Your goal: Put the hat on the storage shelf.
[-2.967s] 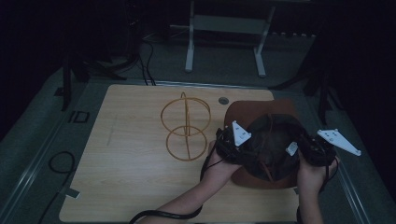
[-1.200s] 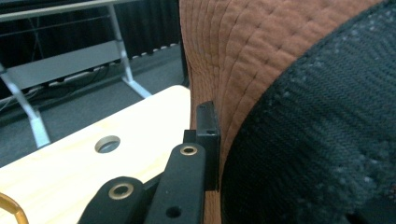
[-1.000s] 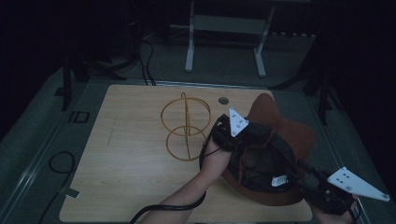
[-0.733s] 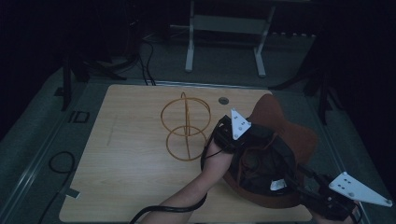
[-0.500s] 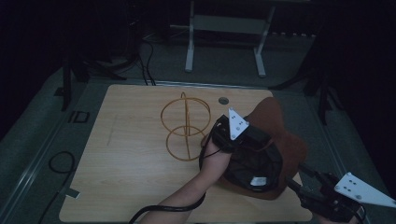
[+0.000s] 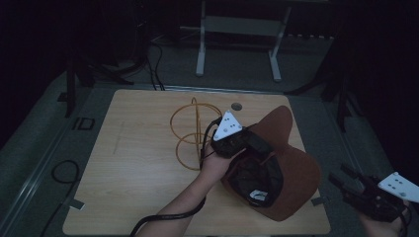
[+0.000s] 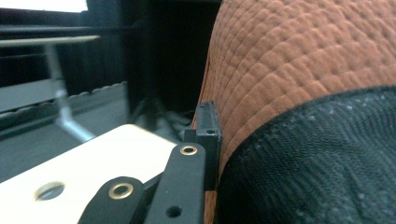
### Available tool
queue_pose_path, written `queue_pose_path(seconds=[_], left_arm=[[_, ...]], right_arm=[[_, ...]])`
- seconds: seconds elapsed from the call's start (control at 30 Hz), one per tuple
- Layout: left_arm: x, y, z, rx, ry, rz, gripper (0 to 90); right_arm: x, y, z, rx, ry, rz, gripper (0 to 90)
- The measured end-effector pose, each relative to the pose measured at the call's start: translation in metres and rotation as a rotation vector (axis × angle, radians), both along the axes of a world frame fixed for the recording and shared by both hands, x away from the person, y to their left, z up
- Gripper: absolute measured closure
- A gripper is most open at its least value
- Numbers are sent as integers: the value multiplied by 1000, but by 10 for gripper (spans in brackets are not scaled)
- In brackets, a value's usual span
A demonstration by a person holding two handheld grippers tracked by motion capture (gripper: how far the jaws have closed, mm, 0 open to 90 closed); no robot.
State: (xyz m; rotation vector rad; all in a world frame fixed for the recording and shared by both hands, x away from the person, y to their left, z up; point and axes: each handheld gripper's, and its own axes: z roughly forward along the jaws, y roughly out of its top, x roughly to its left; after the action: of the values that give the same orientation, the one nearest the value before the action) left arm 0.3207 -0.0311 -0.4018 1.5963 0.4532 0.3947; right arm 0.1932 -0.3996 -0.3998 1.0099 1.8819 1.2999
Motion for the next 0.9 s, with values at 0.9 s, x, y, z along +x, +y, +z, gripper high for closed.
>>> queue_pose_path(seconds=[0.9], left_arm=[[-4, 2, 17, -194, -58, -85, 877]], right_arm=[[5, 80, -22, 62, -29, 488, 428]])
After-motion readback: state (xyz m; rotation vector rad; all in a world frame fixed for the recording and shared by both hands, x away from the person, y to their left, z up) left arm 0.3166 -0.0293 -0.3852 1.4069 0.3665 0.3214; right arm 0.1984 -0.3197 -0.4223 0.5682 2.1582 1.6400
